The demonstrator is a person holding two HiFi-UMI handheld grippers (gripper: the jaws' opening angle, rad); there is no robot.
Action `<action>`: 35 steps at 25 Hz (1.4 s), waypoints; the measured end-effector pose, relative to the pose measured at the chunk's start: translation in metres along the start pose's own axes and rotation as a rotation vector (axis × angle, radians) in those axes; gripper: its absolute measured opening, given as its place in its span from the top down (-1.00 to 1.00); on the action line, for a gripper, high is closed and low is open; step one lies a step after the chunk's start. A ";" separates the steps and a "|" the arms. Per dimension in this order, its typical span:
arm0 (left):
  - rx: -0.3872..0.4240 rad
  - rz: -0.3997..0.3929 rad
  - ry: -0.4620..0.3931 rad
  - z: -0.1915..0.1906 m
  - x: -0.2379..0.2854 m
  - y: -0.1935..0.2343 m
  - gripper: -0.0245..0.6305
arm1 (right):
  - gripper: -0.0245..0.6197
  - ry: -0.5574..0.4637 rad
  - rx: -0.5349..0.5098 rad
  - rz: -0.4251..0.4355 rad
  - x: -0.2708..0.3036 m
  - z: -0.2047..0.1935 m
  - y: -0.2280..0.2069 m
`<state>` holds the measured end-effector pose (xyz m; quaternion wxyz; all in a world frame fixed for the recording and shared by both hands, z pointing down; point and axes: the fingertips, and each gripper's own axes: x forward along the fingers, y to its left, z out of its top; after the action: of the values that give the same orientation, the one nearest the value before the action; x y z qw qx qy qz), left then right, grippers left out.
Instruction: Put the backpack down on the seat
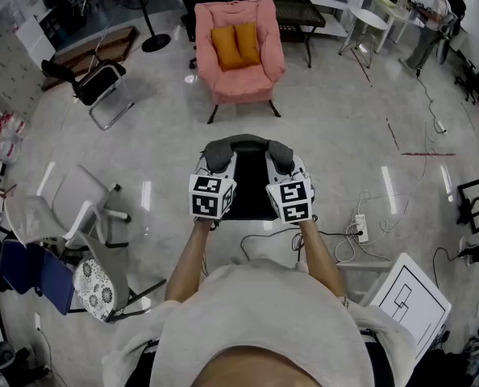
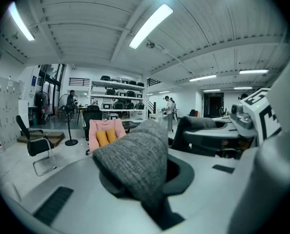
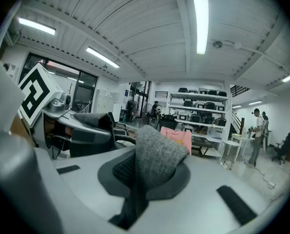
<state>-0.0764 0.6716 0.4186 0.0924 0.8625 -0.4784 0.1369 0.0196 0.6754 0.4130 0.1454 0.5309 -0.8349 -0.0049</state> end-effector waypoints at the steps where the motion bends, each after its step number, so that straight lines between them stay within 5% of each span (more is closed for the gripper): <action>1: -0.002 0.000 0.001 0.000 0.000 -0.001 0.79 | 0.86 0.000 -0.001 0.002 -0.001 0.001 0.001; 35: -0.052 0.060 0.024 -0.014 0.014 -0.043 0.79 | 0.86 0.011 0.005 0.080 -0.021 -0.027 -0.027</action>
<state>-0.0343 0.6870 0.4349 0.1165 0.8434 -0.5062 0.1372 0.0587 0.6866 0.4293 0.1488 0.4974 -0.8547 0.0058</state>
